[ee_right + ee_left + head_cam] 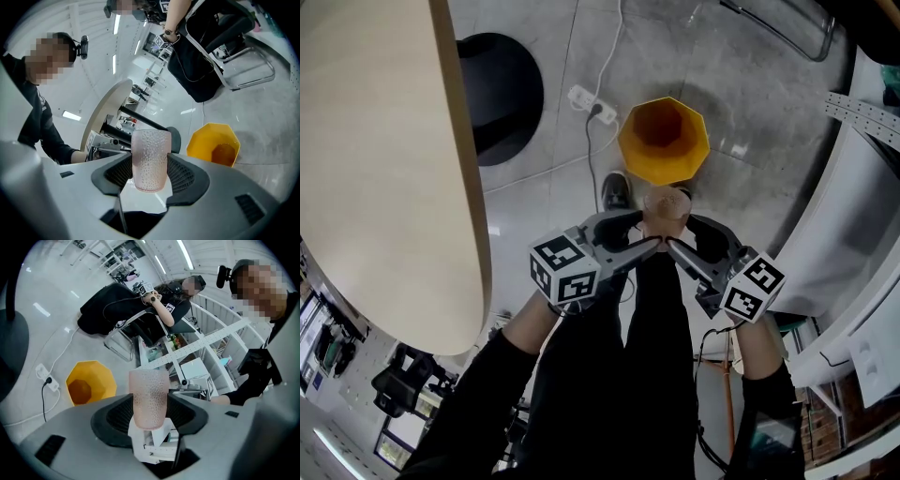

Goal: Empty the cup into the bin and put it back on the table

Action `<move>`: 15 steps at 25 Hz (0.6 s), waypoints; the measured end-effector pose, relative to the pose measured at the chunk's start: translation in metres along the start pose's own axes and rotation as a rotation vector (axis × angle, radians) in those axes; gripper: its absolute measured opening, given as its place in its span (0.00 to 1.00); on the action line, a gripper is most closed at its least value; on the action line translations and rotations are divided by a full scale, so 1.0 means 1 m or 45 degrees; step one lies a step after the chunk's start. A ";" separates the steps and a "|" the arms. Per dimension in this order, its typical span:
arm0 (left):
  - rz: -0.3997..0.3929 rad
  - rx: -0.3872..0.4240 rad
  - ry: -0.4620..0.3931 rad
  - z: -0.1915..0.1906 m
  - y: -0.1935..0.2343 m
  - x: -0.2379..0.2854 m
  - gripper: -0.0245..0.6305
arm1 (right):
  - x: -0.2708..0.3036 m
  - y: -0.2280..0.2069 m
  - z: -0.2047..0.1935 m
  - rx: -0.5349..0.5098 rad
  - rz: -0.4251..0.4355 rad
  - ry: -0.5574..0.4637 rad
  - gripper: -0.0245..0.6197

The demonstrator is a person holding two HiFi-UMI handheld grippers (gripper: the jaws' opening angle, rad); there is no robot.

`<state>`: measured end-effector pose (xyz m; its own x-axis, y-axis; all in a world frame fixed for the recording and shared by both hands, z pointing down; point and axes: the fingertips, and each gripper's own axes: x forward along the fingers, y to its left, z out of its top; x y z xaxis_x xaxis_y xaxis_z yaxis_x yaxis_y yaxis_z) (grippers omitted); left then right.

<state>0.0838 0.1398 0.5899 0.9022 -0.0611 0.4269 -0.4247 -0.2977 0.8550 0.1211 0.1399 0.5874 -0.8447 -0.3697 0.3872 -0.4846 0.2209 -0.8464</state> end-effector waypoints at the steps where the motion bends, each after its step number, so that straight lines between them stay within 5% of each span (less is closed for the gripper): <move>1: 0.000 -0.013 -0.006 0.000 0.001 0.000 0.39 | 0.000 -0.001 0.000 0.007 -0.002 0.005 0.39; 15: 0.022 -0.186 -0.021 0.000 0.011 0.006 0.39 | 0.001 -0.014 -0.004 0.226 -0.021 0.006 0.39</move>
<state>0.0850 0.1365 0.6018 0.8953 -0.0810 0.4381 -0.4455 -0.1545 0.8818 0.1256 0.1402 0.6011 -0.8382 -0.3674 0.4031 -0.4511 0.0517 -0.8910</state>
